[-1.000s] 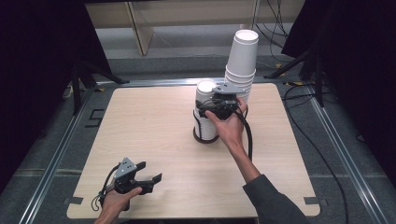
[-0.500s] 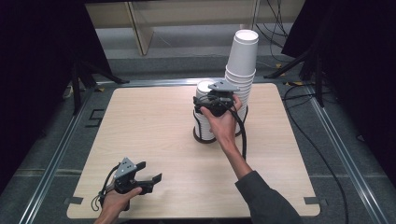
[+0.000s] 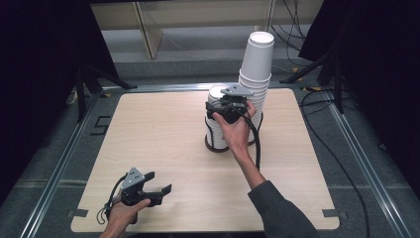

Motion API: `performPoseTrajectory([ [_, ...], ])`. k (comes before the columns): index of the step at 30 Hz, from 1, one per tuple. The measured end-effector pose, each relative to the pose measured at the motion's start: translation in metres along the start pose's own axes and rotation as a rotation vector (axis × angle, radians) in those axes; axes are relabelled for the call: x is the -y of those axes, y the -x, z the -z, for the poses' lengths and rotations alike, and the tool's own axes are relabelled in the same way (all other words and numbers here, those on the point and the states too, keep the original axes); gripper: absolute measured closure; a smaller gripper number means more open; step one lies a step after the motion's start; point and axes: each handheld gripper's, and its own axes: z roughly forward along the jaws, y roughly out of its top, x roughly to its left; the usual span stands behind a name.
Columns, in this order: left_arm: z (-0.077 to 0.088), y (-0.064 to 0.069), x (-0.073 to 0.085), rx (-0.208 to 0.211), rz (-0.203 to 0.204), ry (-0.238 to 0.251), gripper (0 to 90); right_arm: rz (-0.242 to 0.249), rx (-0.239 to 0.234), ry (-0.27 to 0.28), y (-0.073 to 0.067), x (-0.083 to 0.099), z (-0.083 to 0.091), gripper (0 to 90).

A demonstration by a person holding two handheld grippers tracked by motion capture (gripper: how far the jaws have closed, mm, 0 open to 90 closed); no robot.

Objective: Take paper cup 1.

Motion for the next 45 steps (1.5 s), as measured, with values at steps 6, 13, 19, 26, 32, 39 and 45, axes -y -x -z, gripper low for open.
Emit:
performPoseTrajectory([
  [6, -0.001, 0.0, 0.0, 0.006, 0.007, 0.014, 14.6, -0.018, -0.01, 0.001, 0.0, 0.0, 0.0, 20.1],
  [13, -0.001, -0.001, 0.0, 0.012, 0.0, 0.012, 14.6, -0.025, 0.002, 0.027, -0.002, -0.004, 0.005, 20.9],
  [19, 0.0, 0.0, 0.0, 0.0, 0.0, 0.0, 14.6, -0.026, -0.008, 0.057, -0.002, -0.016, 0.015, 21.0],
  [26, -0.001, 0.001, 0.0, 0.005, 0.003, 0.002, 14.6, -0.032, -0.019, 0.089, 0.0, -0.029, 0.027, 21.0],
  [32, -0.002, 0.0, 0.0, 0.018, -0.002, 0.011, 14.6, -0.017, -0.033, 0.139, -0.003, -0.049, 0.043, 21.0],
  [39, -0.001, 0.0, 0.0, 0.012, 0.004, 0.01, 14.6, 0.018, -0.065, 0.201, -0.009, -0.07, 0.068, 21.1],
  [45, -0.001, 0.0, 0.0, 0.002, -0.001, 0.001, 14.6, 0.06, -0.135, 0.22, -0.017, -0.07, 0.092, 21.1],
])
